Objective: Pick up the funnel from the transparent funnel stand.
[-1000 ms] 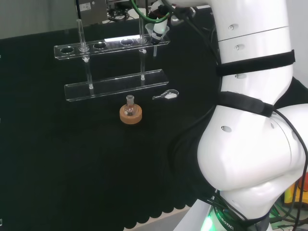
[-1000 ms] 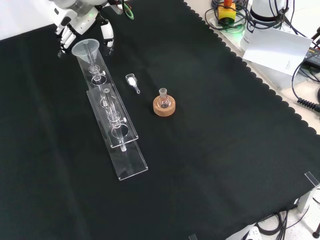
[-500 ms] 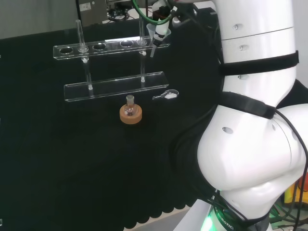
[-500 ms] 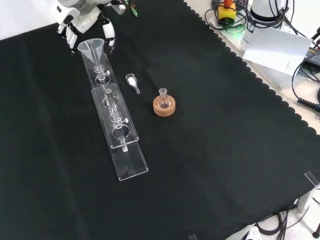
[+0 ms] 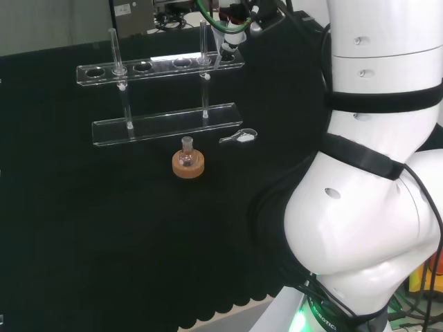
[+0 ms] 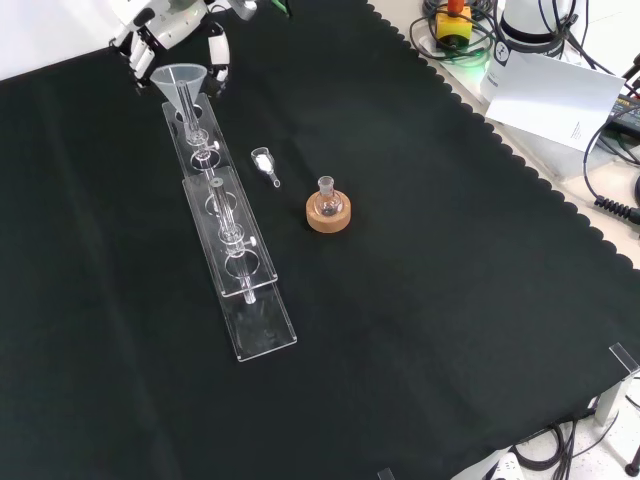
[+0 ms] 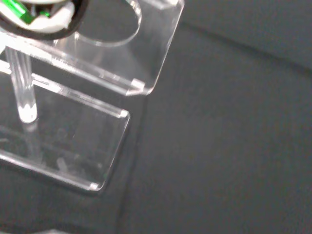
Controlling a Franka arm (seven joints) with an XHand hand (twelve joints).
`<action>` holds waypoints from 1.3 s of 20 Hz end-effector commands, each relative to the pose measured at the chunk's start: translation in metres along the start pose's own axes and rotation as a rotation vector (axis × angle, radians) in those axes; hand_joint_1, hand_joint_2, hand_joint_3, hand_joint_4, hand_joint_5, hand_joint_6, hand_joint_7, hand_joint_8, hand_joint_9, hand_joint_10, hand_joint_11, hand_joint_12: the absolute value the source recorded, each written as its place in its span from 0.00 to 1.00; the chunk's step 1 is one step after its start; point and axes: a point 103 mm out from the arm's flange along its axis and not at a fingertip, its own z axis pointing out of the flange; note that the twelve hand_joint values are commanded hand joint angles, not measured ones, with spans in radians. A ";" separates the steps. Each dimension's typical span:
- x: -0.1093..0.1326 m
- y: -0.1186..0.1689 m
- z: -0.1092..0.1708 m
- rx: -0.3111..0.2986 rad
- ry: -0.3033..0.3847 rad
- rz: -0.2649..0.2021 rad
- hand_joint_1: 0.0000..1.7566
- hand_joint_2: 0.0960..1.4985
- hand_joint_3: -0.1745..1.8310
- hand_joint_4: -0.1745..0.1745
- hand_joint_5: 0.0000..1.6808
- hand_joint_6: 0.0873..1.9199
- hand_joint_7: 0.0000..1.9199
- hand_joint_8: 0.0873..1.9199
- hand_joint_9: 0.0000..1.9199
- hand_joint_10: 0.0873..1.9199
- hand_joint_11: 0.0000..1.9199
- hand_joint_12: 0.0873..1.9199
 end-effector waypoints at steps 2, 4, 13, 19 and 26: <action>0.004 -0.010 -0.020 -0.004 -0.041 -0.013 0.49 0.42 0.41 0.49 0.42 0.50 0.45 0.53 0.43 0.27 0.18 0.68; 0.003 -0.015 -0.027 0.005 -0.062 -0.007 0.49 0.42 0.41 0.49 0.42 0.50 0.45 0.53 0.43 0.27 0.18 0.68; 0.003 -0.059 -0.062 0.009 -0.116 0.042 0.49 0.41 0.41 0.50 0.42 0.50 0.45 0.53 0.43 0.27 0.18 0.68; 0.007 -0.097 -0.081 -0.003 -0.133 0.065 0.49 0.41 0.41 0.51 0.43 0.50 0.45 0.53 0.43 0.27 0.18 0.68; 0.019 -0.133 -0.091 -0.009 -0.153 0.076 0.49 0.41 0.42 0.53 0.43 0.50 0.45 0.53 0.44 0.27 0.18 0.67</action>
